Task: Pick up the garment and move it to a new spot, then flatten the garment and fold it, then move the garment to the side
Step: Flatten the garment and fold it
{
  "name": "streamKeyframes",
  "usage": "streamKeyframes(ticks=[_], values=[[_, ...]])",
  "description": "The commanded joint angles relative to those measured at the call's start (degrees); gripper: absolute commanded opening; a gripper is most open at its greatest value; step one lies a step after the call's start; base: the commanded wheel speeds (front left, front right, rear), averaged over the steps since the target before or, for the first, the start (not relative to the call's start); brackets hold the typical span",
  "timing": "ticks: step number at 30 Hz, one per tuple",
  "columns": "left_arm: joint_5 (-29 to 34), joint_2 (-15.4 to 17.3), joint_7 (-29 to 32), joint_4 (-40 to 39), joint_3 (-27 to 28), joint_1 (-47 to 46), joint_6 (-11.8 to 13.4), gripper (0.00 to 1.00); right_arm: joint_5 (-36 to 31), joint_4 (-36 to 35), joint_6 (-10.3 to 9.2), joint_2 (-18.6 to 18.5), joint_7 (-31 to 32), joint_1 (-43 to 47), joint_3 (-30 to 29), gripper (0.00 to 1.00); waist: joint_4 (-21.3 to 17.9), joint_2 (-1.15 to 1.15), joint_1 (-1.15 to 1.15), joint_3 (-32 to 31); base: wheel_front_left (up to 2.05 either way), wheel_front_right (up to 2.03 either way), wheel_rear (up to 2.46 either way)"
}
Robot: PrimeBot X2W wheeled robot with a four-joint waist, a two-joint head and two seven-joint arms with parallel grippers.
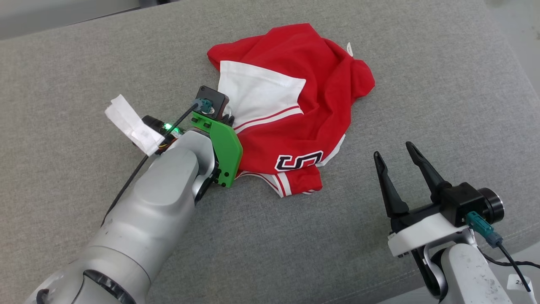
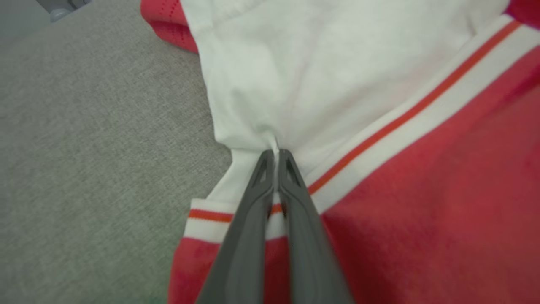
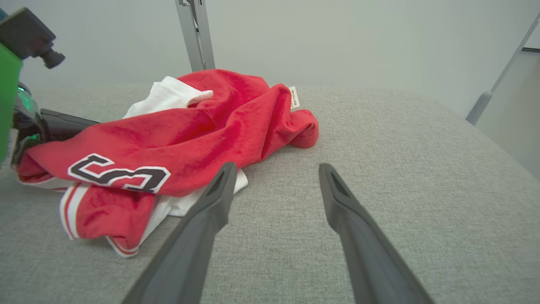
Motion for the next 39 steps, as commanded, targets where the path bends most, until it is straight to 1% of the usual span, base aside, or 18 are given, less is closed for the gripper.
streamKeyframes(ticks=[1,5,11,13,16,18,22,27,32,35,37,39], values=[[-0.28,0.65,-0.02,0.97,-0.82,1.69,-0.17,0.00,0.34,0.20,-0.08,-0.15,-0.01,0.15,-0.06,1.00,0.05,0.00,0.00,-0.28,0.00,0.00,0.00],[-0.91,0.61,-4.16,-0.09,-1.39,0.84,-0.17,0.00,0.12,0.45,-0.08,-0.16,-0.01,1.01,-0.75,1.00,0.47,0.00,0.00,-1.33,0.00,0.00,0.00],[-1.37,0.19,-12.49,-3.91,-2.74,-1.56,-0.17,0.00,-0.44,0.84,-0.08,-0.14,-0.01,2.01,-1.66,1.00,1.66,0.00,0.00,-4.02,0.00,0.00,0.00],[-1.24,0.09,-15.47,-5.96,-3.29,-2.58,-0.17,0.00,-0.58,1.04,-0.08,-0.15,-0.01,2.60,-1.71,1.00,2.02,0.00,0.00,-5.22,0.00,0.00,0.00],[-1.83,-0.02,-17.82,-11.01,-4.06,-3.34,-0.17,0.00,-0.71,1.39,-0.08,-0.15,-0.01,3.30,-1.62,1.00,2.30,0.00,0.00,-7.02,0.00,0.00,0.00],[-2.05,0.06,-18.66,-15.18,-4.56,-4.54,0.54,0.00,-0.73,1.69,-0.08,-0.15,-0.01,3.82,-1.33,1.00,2.25,0.00,0.00,-8.21,0.00,0.00,0.00],[-2.49,0.03,-19.31,-24.10,-4.80,-6.95,3.06,0.00,-0.59,2.11,-0.08,-0.15,-0.01,4.58,-0.40,1.00,1.38,0.00,0.00,-10.34,0.00,0.00,0.00],[-1.36,0.08,-19.22,-34.81,-2.09,-9.75,6.69,0.00,-0.25,2.55,-0.08,-0.15,-0.01,5.03,0.61,1.00,-0.56,0.00,0.00,-11.99,0.00,0.00,0.00],[-0.30,0.07,-19.23,-42.61,2.41,-11.32,8.77,0.00,-0.38,2.55,-0.08,-0.15,-0.01,5.58,0.41,1.00,-1.54,0.00,0.00,-12.57,0.00,0.00,0.00],[-1.69,0.11,-19.15,-44.93,4.87,-10.63,9.78,0.00,-0.65,2.45,-0.08,-0.15,-0.01,5.64,-0.36,1.00,-1.12,0.00,0.00,-12.47,0.00,0.00,0.00],[-2.60,0.21,-19.15,-43.31,5.96,-9.24,10.38,0.00,-0.73,2.26,-0.08,-0.14,-0.01,5.67,-1.13,1.00,-0.41,0.00,0.00,-12.22,0.00,0.00,0.00],[-3.41,0.20,-19.15,-39.40,7.03,-7.79,10.60,0.00,-0.77,2.02,-0.08,-0.15,-0.01,5.45,-1.93,1.00,0.52,0.00,0.00,-11.80,0.00,0.00,0.00]])
